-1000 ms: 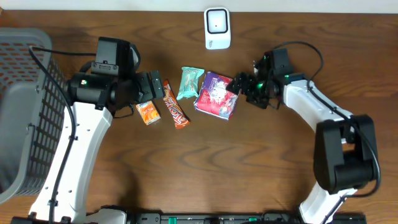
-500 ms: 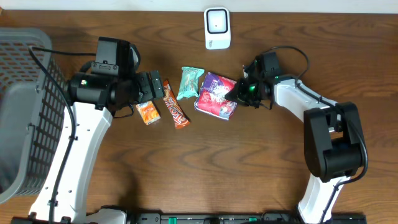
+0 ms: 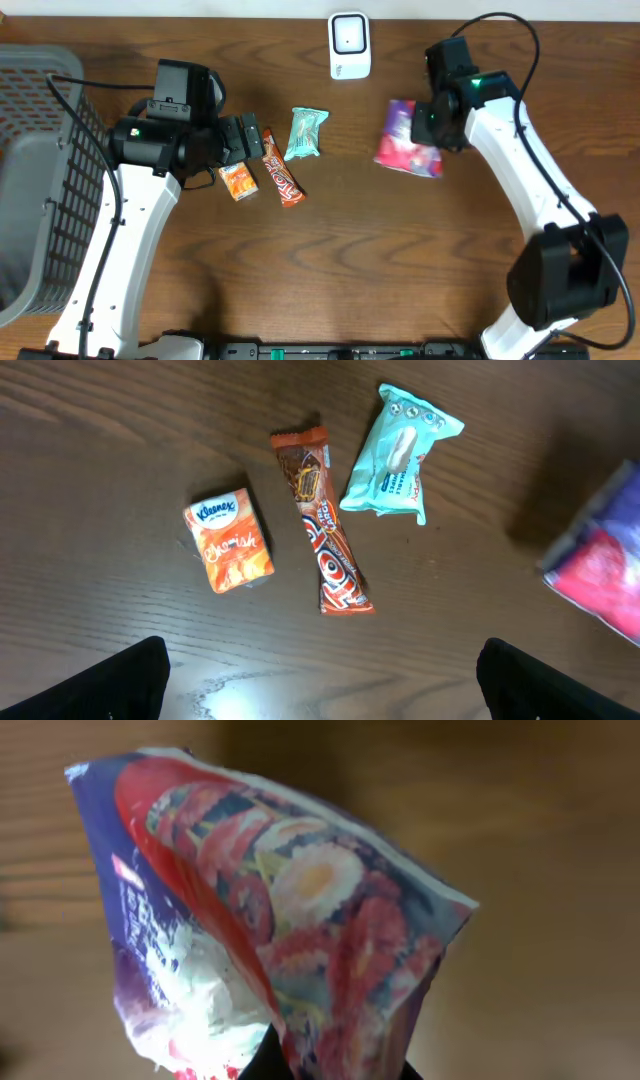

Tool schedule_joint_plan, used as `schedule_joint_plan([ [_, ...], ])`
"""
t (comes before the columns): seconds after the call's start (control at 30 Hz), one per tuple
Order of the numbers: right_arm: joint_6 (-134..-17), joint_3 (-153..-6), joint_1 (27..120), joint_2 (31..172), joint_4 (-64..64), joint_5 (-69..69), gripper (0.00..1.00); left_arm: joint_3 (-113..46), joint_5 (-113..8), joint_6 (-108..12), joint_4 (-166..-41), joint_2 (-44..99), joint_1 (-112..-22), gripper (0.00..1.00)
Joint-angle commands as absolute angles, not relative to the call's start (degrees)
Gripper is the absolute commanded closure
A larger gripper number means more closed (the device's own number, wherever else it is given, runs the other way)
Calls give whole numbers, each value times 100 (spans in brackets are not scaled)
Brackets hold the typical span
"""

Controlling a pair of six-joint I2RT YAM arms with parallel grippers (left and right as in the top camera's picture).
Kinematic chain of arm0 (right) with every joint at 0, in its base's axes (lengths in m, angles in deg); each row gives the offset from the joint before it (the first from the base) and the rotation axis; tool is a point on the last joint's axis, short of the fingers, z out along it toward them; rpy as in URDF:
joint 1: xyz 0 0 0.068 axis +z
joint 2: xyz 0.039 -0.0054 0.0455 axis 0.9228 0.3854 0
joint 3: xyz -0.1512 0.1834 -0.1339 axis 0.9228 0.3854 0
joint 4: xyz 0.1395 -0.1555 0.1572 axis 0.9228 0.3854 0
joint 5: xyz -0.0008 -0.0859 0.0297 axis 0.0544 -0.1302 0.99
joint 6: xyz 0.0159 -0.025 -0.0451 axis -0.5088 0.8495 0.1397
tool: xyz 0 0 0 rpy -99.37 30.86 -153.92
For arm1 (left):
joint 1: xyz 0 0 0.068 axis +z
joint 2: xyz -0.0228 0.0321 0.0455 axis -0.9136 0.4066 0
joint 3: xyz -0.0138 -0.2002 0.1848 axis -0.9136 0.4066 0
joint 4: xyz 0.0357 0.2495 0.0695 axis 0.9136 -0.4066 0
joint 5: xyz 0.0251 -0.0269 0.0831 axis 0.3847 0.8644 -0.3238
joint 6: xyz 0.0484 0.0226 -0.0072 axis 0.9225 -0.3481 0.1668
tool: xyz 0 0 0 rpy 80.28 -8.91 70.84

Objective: Scan the item barcode
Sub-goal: 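Lift the purple pack and move it toward the barcode scanner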

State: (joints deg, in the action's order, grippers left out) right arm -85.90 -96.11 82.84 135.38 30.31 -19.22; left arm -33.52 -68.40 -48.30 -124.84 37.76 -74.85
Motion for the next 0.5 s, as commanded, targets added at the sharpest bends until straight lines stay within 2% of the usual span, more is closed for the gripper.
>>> schedule_joint_plan([
  [0.0,-9943,-9423,8496,13684,3603,-4958,99,-3382,-6880,-4798,-12502,3791,-7476,2],
  [0.07,-10279,-9276,8511,13750,3809,-5307,99,-3382,-6877,-4798,-12502,3791,-7476,2],
  [0.3,-10201,-9178,8616,14036,3682,-4977,98,-3382,-6877,-4798,-12502,3791,-7476,2],
  [0.33,-10080,-9176,8671,14073,3573,-4864,96,-3382,-6877,-4798,-12502,3791,-7476,2],
  [0.4,-9634,-9178,8806,14091,3240,-4431,84,-3382,-6880,-4798,-12502,3791,-7476,2],
  [0.47,-9224,-9178,8981,14110,2858,-3782,76,-3382,-6880,-4795,-12502,3791,-7476,2],
])
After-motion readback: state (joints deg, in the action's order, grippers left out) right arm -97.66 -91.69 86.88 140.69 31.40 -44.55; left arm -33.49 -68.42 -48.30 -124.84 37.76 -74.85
